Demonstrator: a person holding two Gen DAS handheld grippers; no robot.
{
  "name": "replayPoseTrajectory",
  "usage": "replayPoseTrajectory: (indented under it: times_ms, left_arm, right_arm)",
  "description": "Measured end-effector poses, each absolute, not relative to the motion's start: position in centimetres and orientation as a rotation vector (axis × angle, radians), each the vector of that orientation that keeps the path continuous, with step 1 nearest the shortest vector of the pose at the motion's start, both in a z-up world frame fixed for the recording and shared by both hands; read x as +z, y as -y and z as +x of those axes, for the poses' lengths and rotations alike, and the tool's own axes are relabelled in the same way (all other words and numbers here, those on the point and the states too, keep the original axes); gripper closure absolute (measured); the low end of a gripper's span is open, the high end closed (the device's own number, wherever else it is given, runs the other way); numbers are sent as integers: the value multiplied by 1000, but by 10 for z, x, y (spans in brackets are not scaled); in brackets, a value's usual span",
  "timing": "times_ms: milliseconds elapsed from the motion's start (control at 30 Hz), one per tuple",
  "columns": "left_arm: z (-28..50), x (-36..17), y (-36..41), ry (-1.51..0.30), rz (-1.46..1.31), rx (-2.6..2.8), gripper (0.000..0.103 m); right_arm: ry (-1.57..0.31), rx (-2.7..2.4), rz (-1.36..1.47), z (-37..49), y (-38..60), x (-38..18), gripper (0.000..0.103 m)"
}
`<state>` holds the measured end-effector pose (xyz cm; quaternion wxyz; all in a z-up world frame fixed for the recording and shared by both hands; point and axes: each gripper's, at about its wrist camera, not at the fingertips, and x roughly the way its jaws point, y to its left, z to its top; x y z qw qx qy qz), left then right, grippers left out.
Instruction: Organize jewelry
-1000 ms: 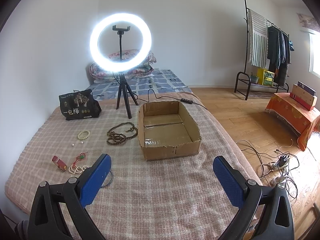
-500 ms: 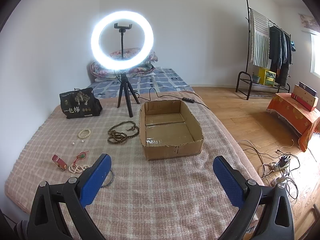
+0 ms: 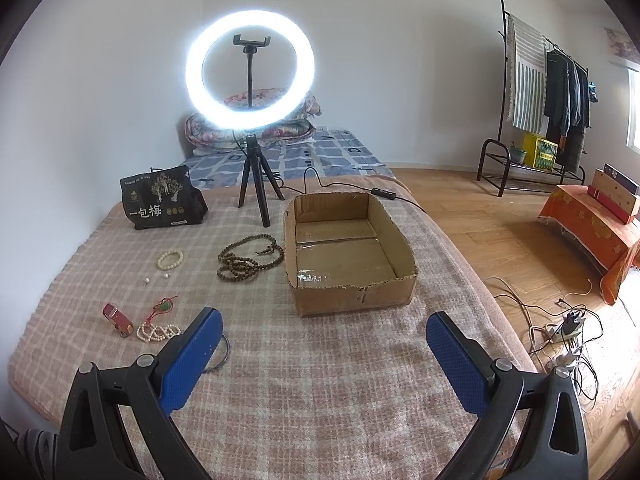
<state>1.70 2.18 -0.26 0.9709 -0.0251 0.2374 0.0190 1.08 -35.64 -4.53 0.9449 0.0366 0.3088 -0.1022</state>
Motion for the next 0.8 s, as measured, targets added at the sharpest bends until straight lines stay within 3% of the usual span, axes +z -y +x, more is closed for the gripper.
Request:
replayPoseTrajectory:
  times_ms: [333, 800]
  left_arm:
    - [46, -27, -41, -537, -38, 29, 0]
    - [93, -101, -43, -698, -36, -61, 0]
  right_arm:
    - [-677, -179, 53, 31, 348, -65, 0]
    - [-796, -100, -10, 81, 323, -117, 1]
